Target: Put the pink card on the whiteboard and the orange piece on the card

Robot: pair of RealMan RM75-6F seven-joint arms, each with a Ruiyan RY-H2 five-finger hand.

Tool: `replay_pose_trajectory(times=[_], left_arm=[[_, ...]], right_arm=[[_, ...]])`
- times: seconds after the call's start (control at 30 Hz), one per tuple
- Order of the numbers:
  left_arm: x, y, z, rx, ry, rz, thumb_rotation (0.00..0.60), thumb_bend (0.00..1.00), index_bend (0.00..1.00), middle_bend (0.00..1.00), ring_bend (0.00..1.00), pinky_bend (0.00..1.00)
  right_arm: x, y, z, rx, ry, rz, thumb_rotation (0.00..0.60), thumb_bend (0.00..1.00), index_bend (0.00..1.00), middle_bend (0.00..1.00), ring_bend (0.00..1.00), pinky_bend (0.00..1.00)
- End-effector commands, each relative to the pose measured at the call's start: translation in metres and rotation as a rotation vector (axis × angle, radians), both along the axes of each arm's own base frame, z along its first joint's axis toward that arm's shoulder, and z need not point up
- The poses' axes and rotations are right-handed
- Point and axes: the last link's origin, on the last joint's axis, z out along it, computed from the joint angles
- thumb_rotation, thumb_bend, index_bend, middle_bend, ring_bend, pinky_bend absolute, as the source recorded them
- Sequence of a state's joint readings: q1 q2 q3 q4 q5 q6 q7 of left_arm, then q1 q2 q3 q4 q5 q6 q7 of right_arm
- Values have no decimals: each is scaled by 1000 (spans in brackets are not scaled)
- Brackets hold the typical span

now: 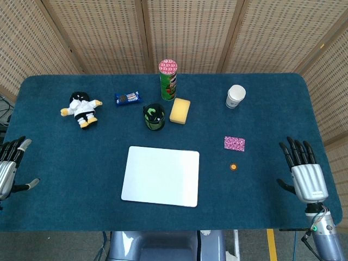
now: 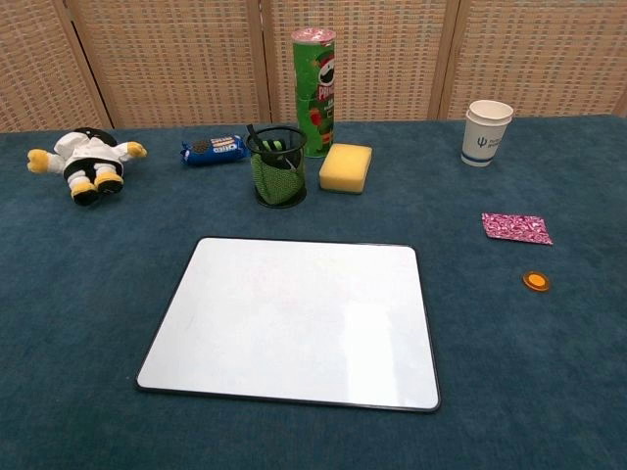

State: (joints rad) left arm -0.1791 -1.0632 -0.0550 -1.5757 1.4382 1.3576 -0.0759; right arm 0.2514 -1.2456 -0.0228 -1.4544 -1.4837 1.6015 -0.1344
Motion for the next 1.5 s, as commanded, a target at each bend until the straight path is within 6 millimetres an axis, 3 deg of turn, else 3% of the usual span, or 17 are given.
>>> replay_pose_trajectory(times=[0.03,0.37,0.47,0.6,0.77,0.93,1.1,1.3,1.5], left_arm=[[1,-1,-1,-2,2,-3,600,0,0,0,0,0],[3,-2,-4,-3,14,-9,600,0,0,0,0,0],[1,1,-7,-11,23,1,600,0,0,0,0,0],[0,4,-7,-13,24,13,600,0,0,0,0,0],[-2,8,-7,-14,22,30,600,0,0,0,0,0],[-7,14,-9,-26,24,61,600,0,0,0,0,0],[-9,16,-9,-27,23,73,600,0,0,0,0,0],[-10,18,-11,-35,23,81,600,0,0,0,0,0],[-10,18,-11,-40,23,77,600,0,0,0,0,0]], right_arm=[[-5,4,3,-3,4,-8,600,0,0,0,0,0],[-6,-8,-2,35,-64,-31,600,0,0,0,0,0],[5,-40,-13,105,-57,-34,600,36,0,0,0,0],[24,-84,-31,192,-44,-51,600,241,47,0,0,0],[42,-135,-56,263,-27,-124,600,260,126,0,0,0],[49,-158,-84,307,-10,-216,600,260,127,0,0,0],[48,-173,-103,337,-19,-333,600,250,127,0,0,0],[50,-184,-119,335,-50,-409,600,134,152,0,0,0],[49,-188,-126,336,-58,-441,600,143,192,0,0,0]])
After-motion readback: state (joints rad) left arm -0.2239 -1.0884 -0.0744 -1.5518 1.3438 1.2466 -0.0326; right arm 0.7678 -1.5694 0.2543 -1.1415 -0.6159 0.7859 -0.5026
